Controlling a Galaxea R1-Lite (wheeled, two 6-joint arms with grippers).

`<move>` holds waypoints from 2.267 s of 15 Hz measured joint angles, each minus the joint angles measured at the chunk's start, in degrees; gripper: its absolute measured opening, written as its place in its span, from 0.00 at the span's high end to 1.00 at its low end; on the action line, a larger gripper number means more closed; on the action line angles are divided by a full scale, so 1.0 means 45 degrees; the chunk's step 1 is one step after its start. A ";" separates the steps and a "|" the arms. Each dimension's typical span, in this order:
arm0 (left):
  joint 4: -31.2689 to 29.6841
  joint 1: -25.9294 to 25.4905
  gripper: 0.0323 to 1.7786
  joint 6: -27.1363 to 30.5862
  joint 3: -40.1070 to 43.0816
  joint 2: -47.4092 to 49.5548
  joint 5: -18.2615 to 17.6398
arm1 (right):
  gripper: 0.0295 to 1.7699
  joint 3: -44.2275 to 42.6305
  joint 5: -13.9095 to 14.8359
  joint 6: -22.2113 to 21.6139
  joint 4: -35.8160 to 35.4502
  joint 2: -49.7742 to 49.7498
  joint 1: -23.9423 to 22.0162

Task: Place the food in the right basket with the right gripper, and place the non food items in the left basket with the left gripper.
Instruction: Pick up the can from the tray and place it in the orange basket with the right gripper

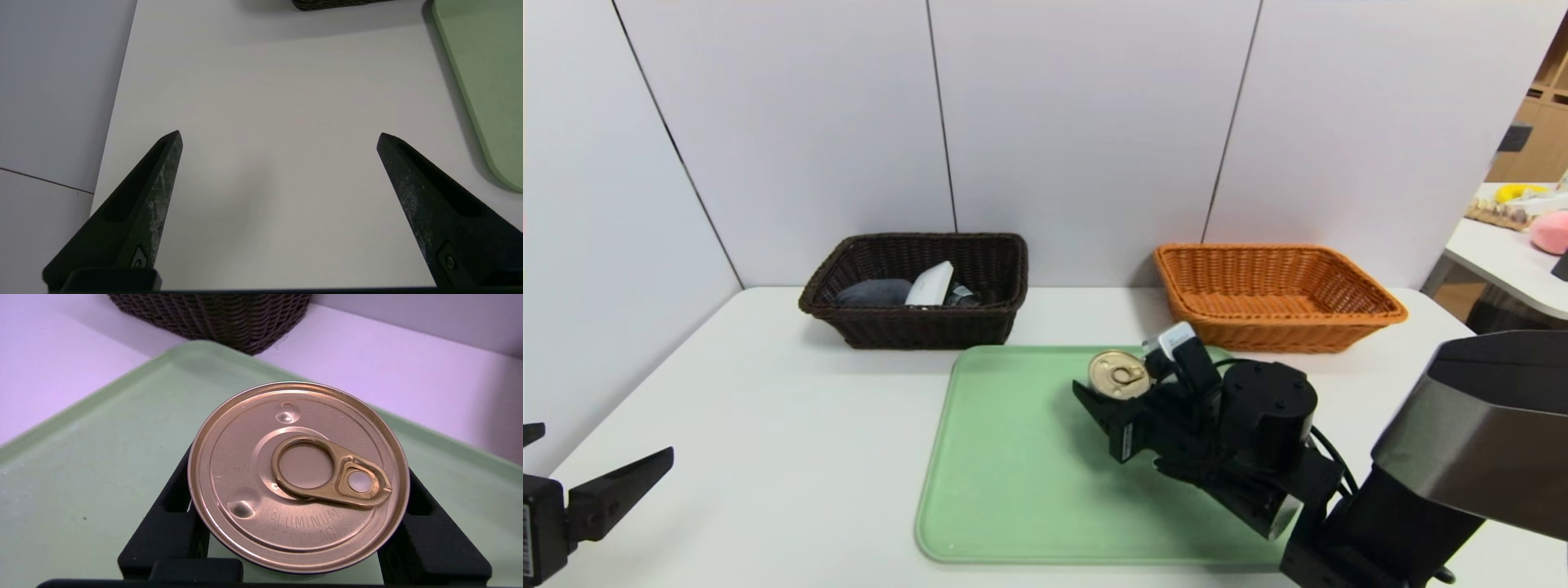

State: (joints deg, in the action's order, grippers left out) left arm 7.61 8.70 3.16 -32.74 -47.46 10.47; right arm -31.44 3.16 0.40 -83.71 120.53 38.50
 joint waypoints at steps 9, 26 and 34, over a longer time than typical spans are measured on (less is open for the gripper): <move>0.0005 0.0035 0.05 0.0276 0.0301 0.0035 -0.0485 | 0.42 -0.5104 0.0921 0.0106 0.9029 -0.3974 -0.2316; -0.0577 0.0062 0.05 0.0141 0.0141 0.0000 -0.1539 | 0.42 -1.3410 0.0209 -0.0645 2.1247 -0.2536 -0.7160; -0.0607 0.0043 0.05 -0.0163 0.0173 0.0244 -0.1555 | 0.42 -1.4488 0.0236 -0.1810 2.1927 -0.0759 -0.7203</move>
State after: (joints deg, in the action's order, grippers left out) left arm 4.88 8.90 2.43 -31.96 -46.36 3.47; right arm -96.63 4.22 -7.74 14.96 117.12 6.08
